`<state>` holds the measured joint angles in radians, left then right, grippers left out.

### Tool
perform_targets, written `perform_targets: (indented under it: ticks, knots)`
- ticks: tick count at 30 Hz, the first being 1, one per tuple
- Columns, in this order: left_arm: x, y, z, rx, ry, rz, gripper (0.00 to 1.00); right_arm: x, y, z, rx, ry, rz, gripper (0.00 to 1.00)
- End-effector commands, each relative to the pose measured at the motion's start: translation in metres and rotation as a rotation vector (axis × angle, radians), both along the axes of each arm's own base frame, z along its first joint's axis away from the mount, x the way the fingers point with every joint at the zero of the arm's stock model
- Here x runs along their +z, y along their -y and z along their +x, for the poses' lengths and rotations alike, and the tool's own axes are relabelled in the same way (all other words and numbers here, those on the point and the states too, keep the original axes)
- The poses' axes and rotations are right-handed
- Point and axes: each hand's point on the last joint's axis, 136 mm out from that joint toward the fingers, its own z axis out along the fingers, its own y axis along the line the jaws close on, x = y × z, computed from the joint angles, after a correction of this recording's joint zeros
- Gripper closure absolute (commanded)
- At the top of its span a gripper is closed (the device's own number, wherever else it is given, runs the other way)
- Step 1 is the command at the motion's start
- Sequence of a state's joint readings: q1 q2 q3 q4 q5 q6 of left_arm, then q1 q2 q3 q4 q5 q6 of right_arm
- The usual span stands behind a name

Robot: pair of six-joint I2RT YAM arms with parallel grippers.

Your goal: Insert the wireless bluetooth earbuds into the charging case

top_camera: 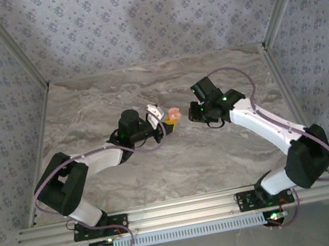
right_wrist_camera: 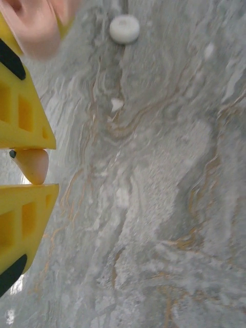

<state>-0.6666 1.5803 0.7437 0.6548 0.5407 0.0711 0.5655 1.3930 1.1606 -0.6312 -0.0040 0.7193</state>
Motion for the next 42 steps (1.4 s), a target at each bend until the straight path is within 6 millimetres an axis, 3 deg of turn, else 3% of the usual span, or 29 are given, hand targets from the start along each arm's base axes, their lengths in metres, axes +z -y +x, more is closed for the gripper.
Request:
perform_targets:
  ticks: [1, 5, 13, 16, 23, 42]
  knots:
    - [0.016, 0.009, 0.005, -0.006, 0.028, -0.040, 0.96, 0.027, 0.003, 0.000, -0.044, 0.105, 0.008, 0.78]
    - [0.018, 0.012, 0.004, -0.016, 0.023, -0.048, 0.96, 0.051, -0.004, -0.003, -0.028, 0.187, 0.042, 0.78]
    - [0.022, 0.015, 0.001, -0.032, 0.023, -0.060, 0.96, 0.073, -0.018, -0.001, 0.028, 0.280, 0.035, 0.78]
    - [0.023, 0.014, 0.001, -0.032, 0.024, -0.062, 0.96, 0.091, -0.022, 0.002, 0.034, 0.328, 0.044, 0.78]
    - [0.027, 0.015, -0.001, -0.038, 0.025, -0.075, 0.96, 0.092, -0.028, 0.009, 0.055, 0.336, 0.029, 0.78]
    - [0.035, 0.014, -0.002, -0.028, 0.031, -0.099, 0.96, 0.065, -0.046, 0.012, 0.141, 0.265, -0.042, 0.78]
